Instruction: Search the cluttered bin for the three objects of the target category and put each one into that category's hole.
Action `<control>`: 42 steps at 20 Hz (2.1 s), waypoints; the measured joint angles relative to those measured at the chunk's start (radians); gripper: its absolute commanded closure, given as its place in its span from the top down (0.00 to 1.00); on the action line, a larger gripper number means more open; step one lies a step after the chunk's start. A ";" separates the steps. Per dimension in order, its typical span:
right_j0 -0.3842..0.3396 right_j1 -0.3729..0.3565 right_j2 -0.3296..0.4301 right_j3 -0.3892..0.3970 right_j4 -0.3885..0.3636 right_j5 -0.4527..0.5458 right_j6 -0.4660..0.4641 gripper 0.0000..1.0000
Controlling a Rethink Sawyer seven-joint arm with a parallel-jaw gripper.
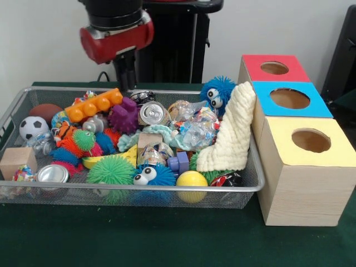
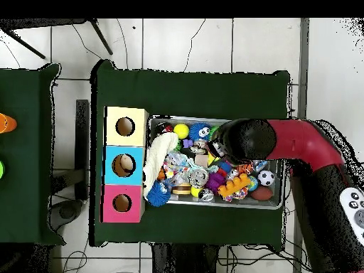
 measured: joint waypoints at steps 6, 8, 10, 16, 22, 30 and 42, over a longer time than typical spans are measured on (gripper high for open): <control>-0.028 0.053 0.020 -0.100 -0.002 0.000 -0.026 0.00; -0.037 0.074 0.022 -0.134 -0.003 0.000 -0.026 0.00; -0.047 0.093 0.025 -0.164 -0.005 0.000 -0.026 0.00; -0.071 0.135 0.031 -0.233 -0.028 0.000 -0.036 0.00; -0.083 0.144 0.031 -0.251 -0.079 0.000 -0.059 0.00; -0.085 0.156 0.031 -0.256 -0.117 0.005 -0.085 0.00; -0.083 0.183 0.023 -0.267 -0.149 0.085 -0.150 1.00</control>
